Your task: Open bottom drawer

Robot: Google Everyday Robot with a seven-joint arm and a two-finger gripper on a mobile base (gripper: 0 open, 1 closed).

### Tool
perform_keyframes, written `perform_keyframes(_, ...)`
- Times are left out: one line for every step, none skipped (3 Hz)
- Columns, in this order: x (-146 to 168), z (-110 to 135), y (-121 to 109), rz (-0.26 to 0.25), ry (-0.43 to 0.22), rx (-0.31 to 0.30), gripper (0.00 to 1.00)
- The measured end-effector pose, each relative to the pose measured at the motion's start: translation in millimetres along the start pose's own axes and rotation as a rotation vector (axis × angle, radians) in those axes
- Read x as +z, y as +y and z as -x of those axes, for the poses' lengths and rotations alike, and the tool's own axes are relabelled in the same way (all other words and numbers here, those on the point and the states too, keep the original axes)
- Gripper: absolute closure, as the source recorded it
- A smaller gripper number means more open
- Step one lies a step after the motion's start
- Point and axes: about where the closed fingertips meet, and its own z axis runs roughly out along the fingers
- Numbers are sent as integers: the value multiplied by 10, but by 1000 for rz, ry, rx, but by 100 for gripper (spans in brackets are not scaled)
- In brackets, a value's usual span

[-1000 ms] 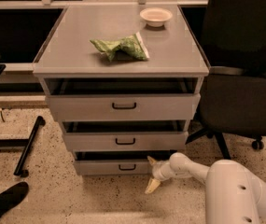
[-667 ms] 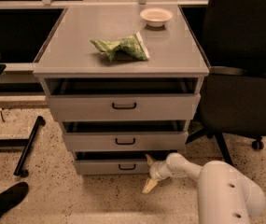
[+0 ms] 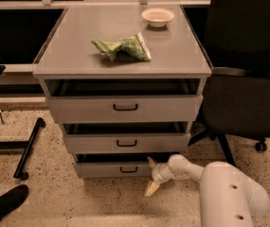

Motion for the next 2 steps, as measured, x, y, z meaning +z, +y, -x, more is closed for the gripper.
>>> perform_keyframes(-5,17,25,15,5,6,0)
perform_keyframes(-15,35,92,33,5,18,0)
